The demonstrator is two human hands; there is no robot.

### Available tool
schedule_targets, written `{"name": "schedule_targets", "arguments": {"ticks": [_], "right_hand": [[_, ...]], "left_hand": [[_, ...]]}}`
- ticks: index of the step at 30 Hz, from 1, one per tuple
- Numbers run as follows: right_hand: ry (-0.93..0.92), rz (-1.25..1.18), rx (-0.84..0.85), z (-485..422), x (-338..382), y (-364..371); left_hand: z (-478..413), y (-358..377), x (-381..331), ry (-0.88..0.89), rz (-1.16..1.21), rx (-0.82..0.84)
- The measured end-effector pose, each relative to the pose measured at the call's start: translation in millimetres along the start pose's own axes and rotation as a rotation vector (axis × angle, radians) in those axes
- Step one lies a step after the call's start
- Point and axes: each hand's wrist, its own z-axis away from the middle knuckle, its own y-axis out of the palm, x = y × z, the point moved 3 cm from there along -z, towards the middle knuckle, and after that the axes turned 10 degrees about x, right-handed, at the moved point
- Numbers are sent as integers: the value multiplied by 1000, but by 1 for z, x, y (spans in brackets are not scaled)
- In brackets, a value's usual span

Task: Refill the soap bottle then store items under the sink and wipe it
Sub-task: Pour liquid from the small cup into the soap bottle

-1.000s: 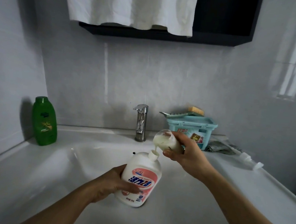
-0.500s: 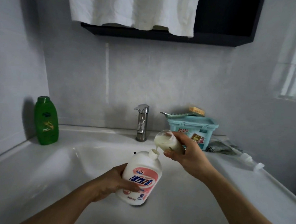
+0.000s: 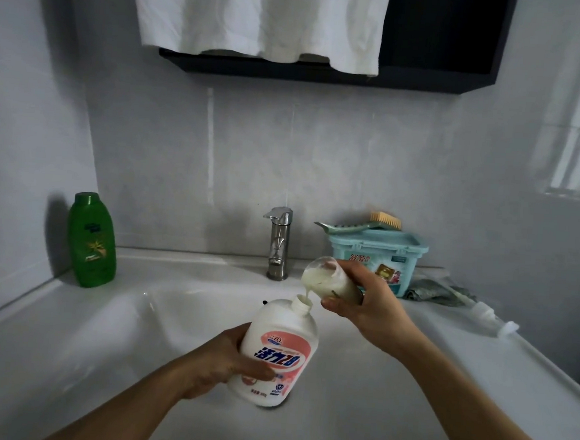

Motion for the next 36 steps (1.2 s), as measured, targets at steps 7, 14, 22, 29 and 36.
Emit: {"name": "schedule_targets", "arguments": {"ticks": [7, 14, 22, 29, 36], "right_hand": [[-2, 22, -10, 0, 0, 0], [3, 21, 1, 0, 0, 0], [-23, 34, -12, 0, 1, -1], [-21, 28, -8, 0, 0, -1], [-13, 24, -3, 1, 2, 0]], "left_hand": [[0, -1, 1, -1, 4, -5], [1, 1, -1, 3, -1, 3], [3, 2, -3, -6, 2, 0], [3, 2, -3, 12, 11, 0], [3, 2, -3, -1, -10, 1]]}}
